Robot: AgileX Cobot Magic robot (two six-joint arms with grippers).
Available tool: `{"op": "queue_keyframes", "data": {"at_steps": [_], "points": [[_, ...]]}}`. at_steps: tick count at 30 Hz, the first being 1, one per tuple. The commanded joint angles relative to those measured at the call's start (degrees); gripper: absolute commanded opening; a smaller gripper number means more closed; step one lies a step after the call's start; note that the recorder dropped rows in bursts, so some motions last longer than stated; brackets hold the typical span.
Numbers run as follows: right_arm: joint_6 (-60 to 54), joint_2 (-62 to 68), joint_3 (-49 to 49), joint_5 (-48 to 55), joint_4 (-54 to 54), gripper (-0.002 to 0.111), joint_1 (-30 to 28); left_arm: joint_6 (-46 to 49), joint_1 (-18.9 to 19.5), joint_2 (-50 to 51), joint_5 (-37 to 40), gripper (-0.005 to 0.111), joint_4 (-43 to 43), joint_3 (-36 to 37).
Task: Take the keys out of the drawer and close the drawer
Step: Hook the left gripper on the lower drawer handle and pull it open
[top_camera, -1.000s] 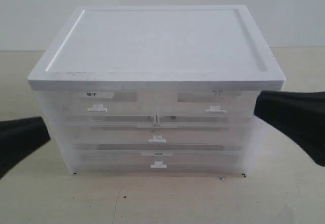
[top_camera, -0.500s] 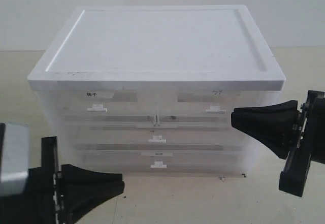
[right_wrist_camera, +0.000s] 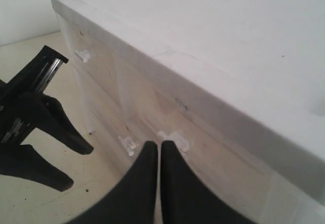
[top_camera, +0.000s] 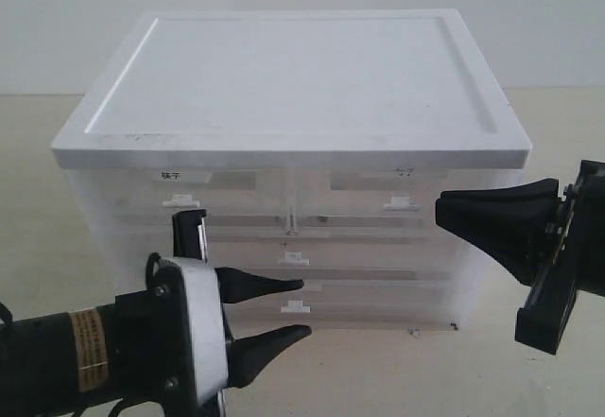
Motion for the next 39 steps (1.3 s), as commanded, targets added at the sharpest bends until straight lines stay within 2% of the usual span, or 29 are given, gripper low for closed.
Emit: {"op": "queue_keyframes", "data": {"at_steps": [1, 5, 18, 25, 30, 33, 36, 39], "points": [[-0.36, 0.03, -0.04, 0.06, 0.44, 0.000, 0.21, 11.08, -3.57, 0.17, 3.41, 0.035, -9.44, -2.39], [-0.36, 0.03, -0.04, 0.04, 0.18, 0.000, 0.21, 21.43, -4.68, 0.17, 5.13, 0.035, -16.63, -3.04], [-0.36, 0.03, -0.04, 0.04, 0.09, 0.000, 0.21, 26.56, -4.68, 0.44, 7.84, 0.035, -16.61, -4.60], [0.07, 0.03, -0.04, 0.04, -0.68, 0.000, 0.21, 28.14, -4.68, 4.76, 7.84, 0.034, -16.99, -7.40], [0.35, 0.03, -0.04, 0.04, -0.96, 0.000, 0.21, 35.03, -4.68, 7.05, 5.72, 0.033, -24.79, -7.40], [0.35, 0.03, -0.04, 0.04, -0.96, 0.000, 0.21, 35.73, -4.68, 7.07, 4.20, 0.033, -26.30, -7.40], [0.35, 0.03, -0.04, 0.04, -0.96, 0.000, 0.21, 37.18, -5.14, 7.07, 3.71, 0.027, -26.20, -7.40], [0.35, 0.03, -0.04, 0.04, -0.96, 0.000, 0.21, 40.35, -6.47, 7.07, 3.97, 0.012, -27.51, -7.40]]}}
